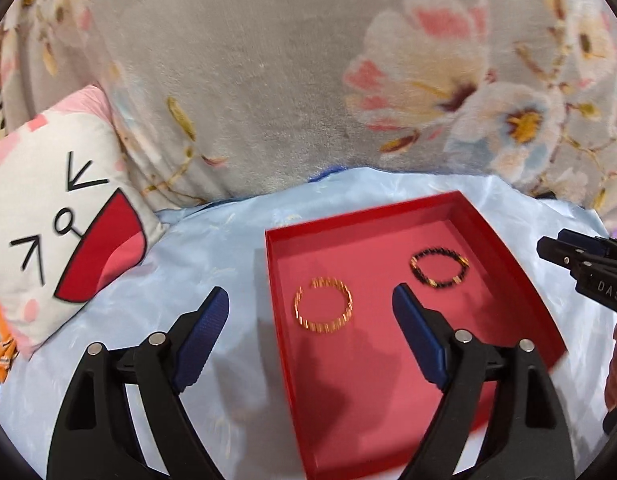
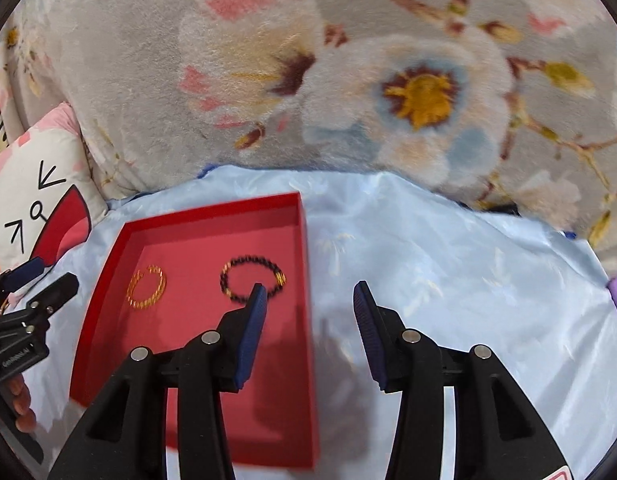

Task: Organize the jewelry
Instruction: 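Withdraw both tools from the tray back toward the remaining jewelry, then close the left tool on the pearl bracelet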

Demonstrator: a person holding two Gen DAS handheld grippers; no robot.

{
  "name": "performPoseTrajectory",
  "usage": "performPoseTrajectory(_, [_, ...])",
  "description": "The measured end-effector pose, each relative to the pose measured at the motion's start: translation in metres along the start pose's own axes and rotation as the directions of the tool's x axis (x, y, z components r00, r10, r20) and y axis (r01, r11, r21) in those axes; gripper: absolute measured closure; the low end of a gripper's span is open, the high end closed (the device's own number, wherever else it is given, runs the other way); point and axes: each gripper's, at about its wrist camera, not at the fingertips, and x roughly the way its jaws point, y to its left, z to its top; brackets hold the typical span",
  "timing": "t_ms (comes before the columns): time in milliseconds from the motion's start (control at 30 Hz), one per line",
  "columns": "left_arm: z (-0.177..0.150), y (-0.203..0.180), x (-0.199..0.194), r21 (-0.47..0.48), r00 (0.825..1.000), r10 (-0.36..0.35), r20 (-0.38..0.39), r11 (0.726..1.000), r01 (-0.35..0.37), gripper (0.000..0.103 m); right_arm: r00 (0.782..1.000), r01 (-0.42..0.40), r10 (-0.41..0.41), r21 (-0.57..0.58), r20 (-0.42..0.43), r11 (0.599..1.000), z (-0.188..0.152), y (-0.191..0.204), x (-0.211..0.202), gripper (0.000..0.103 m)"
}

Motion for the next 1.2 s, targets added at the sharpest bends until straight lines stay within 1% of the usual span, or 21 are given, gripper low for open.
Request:
performPoseTrajectory(133, [-0.025,-0.002,-0.032,-0.025,0.999,-0.031,-0.012,0.999,0.031,0.022,1.000,-0.012,0.012,-0.005,-0.005,1.000,-0.033,-0.009,-0.033,0.058])
performPoseTrajectory(267, [-0.054,-0.006,-0.058,-0.046,0.997,-0.063,-0.033,0.997,0.061,0.022,1.000,-0.024,0.024,-0.013,-0.020,1.000,-0.069,-0.011,-0.061,0.055])
performPoseTrajectory(400, [-0.085,-0.016,-0.083,-0.044,0.996,-0.079,-0.043,0.996,0.077,0.022,1.000,-0.003,0.002,-0.048,-0.023,0.999,-0.109,-0.009,-0.087,0.054])
performPoseTrajectory(467, [-0.100,-0.020,-0.091,-0.042,0.996,-0.078,-0.050,0.996,0.076,0.021,1.000,0.007,-0.009,-0.062,-0.020,0.998,-0.127,-0.008,-0.098,0.054])
performPoseTrajectory(567, [-0.122,-0.024,-0.097,-0.060,0.991,-0.103,-0.091,0.993,0.098,0.021,0.999,0.026,-0.027,-0.081,-0.021,0.996,-0.151,-0.006,-0.111,0.054])
performPoseTrajectory(633, [-0.133,-0.025,-0.100,-0.074,0.988,-0.112,-0.109,0.992,0.104,0.021,0.999,0.014,-0.016,-0.070,-0.033,0.997,-0.165,-0.008,-0.117,0.054])
performPoseTrajectory(800, [-0.163,-0.034,-0.116,-0.065,0.986,-0.086,-0.143,0.995,0.077,0.021,0.997,-0.013,0.011,-0.032,-0.073,0.999,-0.189,-0.013,-0.124,0.054])
performPoseTrajectory(900, [-0.178,-0.040,-0.127,-0.065,0.984,-0.074,-0.160,0.996,0.064,0.021,0.997,-0.004,0.002,-0.030,-0.083,1.000,-0.202,-0.013,-0.127,0.054])
performPoseTrajectory(967, [-0.189,-0.045,-0.133,-0.072,0.981,-0.066,-0.181,0.996,0.054,0.021,0.996,-0.002,0.000,-0.028,-0.092,1.000,-0.210,-0.013,-0.128,0.054])
performPoseTrajectory(1100, [-0.209,-0.058,-0.139,-0.095,0.968,-0.095,-0.231,0.993,0.074,0.021,0.994,-0.017,0.014,-0.022,-0.104,1.000,-0.218,-0.010,-0.128,0.054])
performPoseTrajectory(1200, [-0.219,-0.068,-0.136,-0.073,0.964,-0.072,-0.258,0.996,0.055,0.021,0.994,-0.028,0.026,-0.023,-0.105,0.999,-0.220,-0.007,-0.129,0.054])
